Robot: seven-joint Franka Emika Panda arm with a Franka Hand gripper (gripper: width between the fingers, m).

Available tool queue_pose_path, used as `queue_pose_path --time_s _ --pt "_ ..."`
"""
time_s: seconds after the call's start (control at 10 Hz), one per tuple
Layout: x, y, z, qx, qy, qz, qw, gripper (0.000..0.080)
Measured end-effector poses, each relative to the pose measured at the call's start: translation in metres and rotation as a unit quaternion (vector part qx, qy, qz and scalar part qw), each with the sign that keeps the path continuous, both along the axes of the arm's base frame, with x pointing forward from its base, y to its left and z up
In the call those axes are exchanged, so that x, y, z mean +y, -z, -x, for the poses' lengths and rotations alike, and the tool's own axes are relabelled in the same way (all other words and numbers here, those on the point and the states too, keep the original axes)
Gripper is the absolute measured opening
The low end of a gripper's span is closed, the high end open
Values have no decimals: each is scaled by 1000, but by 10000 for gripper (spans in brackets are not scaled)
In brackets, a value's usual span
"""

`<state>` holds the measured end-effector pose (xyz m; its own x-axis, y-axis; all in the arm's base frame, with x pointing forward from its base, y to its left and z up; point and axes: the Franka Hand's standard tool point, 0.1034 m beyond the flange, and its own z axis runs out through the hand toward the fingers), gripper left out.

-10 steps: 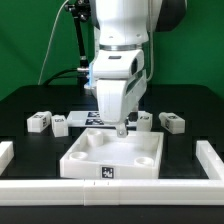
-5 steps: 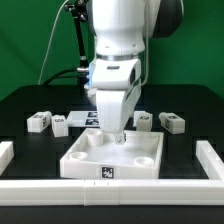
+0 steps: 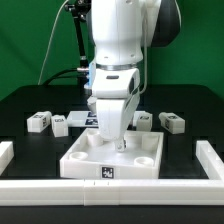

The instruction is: Assemble one leg

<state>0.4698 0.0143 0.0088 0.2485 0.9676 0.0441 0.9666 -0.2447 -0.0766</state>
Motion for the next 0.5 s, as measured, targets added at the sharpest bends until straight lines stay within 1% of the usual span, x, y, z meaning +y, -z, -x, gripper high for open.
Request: queue_pose_path --time_s 0.1,0.3,0.4,0.5 --pt "0 0 0 0 0 0 1000 504" --pt "0 1 1 1 0 0 1000 190" --pt "0 1 1 1 0 0 1000 190" --pt "0 0 -1 -3 0 0 1000 61"
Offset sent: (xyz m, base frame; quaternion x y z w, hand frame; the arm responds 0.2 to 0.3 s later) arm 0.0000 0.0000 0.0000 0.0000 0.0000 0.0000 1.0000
